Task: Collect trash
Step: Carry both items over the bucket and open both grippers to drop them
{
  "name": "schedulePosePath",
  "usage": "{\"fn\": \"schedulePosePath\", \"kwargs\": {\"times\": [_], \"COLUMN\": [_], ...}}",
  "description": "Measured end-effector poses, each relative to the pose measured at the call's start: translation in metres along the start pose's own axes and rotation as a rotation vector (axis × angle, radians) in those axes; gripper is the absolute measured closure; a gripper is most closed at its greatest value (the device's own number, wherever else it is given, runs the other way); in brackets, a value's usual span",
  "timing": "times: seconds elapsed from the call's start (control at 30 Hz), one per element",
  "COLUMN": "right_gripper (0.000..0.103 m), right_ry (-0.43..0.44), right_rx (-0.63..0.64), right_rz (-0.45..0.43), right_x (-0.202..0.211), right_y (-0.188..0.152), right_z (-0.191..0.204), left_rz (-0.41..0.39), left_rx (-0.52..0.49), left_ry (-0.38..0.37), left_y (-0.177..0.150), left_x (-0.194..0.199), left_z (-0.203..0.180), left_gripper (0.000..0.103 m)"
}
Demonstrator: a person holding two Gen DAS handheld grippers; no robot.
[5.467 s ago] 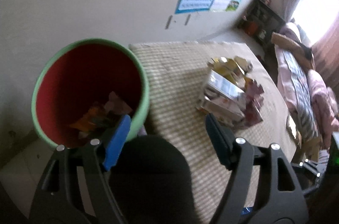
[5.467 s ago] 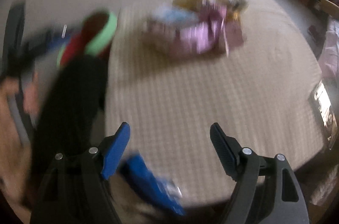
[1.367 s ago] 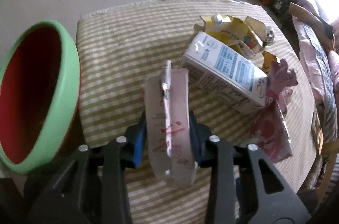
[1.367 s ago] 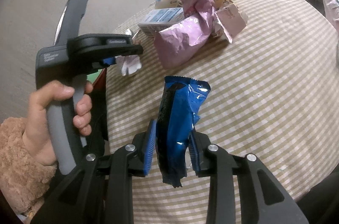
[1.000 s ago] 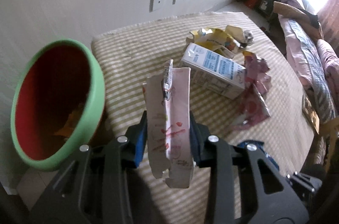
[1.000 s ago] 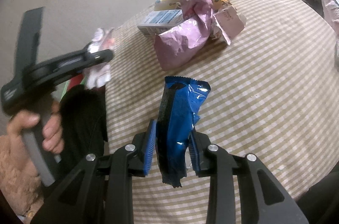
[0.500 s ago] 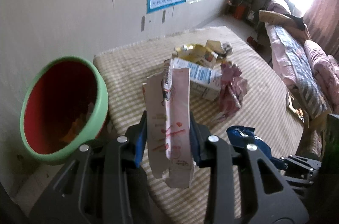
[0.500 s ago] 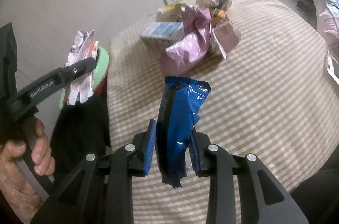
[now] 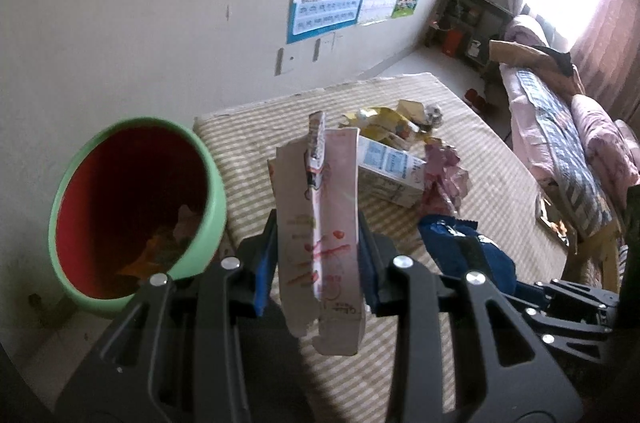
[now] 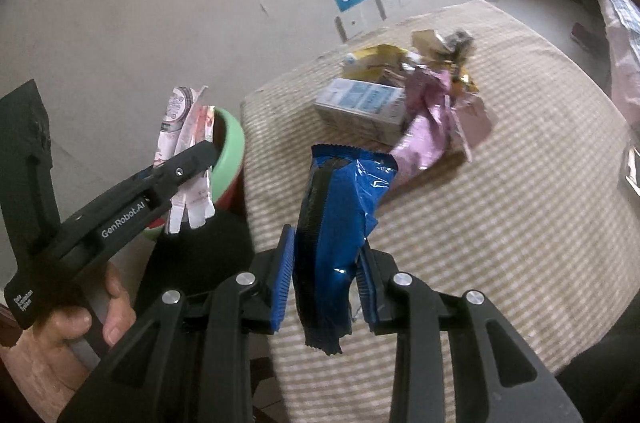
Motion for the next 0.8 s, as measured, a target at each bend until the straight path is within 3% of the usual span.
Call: {"fn": "schedulePosePath", "kwargs": {"times": [0.43,0.8], "right_gripper": [0.073,0.073], "right_ry": [0.010,0.034], "right_rx": [0.073,0.137], "right_rz": [0.031,0.073], "right_x": [-0.019,-0.044], "right_y": [0.022,0.034], "right_z": [0.039,0.069], "left_rz": [-0.040,-0.065], "left_rx": [0.089,0.183], "left_ry": [-0.001,0.052], "left_y": [0.012,0.020], "left_x": [0.012,0.013], "left_z": [0.039,0.087], "left_gripper": [0.069,0.069]}}
Point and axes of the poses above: each gripper's, at about its wrist camera, not at the fingertips, and x roughly against the way its jaws point, z to its left, y to its top, the point moved 1 cm from there along -x, roughly the way its jaws point, and after that the axes turned 12 degrees about x, right-handed, at the moved point
